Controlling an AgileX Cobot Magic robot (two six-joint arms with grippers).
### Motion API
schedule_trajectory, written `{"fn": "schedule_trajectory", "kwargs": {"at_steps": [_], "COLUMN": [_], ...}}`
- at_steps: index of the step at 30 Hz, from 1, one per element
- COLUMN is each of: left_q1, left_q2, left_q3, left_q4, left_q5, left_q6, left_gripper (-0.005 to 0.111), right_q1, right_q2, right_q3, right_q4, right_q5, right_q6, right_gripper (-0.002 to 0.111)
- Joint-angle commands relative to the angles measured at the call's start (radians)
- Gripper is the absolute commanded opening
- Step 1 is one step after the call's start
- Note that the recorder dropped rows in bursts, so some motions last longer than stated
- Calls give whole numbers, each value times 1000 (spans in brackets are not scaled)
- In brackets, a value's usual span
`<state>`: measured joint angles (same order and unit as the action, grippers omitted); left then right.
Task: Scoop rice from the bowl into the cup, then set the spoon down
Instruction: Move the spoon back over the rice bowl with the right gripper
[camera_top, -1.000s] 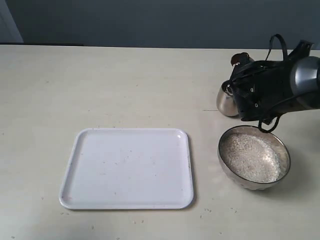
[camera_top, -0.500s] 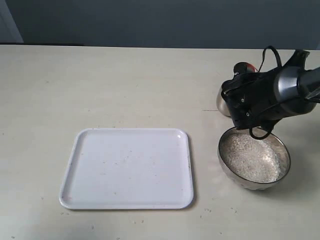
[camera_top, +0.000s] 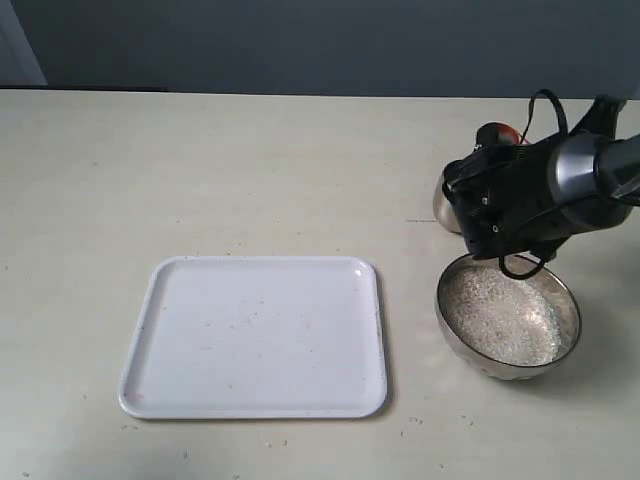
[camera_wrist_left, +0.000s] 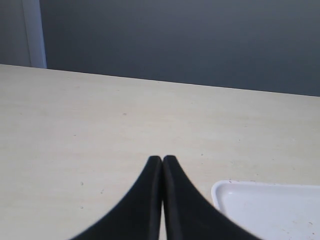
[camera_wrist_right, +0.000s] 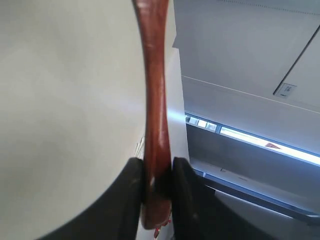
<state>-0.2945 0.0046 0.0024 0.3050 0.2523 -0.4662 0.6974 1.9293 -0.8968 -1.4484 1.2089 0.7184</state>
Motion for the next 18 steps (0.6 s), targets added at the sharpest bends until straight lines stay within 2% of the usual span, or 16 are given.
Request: {"fn": "schedule_trajectory", "kwargs": {"at_steps": [1,6,18], "left_q1": [-6,-6,-6], "left_q2": [-5,-5,-5], "left_q3": [-2,-2,-2], "left_q4": [3,3,3], "left_q5": [-13,-13,-13], "left_q6": [-3,-3,-3], "left_gripper": [1,1,1], "right_q1": [31,60,60], "right_q2": [0,0,1], "right_q3": [5,5,5], "right_q4": [-6,-8,-20], "right_q5": [10,12,12], "right_q6": [-4,-4,-4], "right_gripper": [-1,-1,-1]}}
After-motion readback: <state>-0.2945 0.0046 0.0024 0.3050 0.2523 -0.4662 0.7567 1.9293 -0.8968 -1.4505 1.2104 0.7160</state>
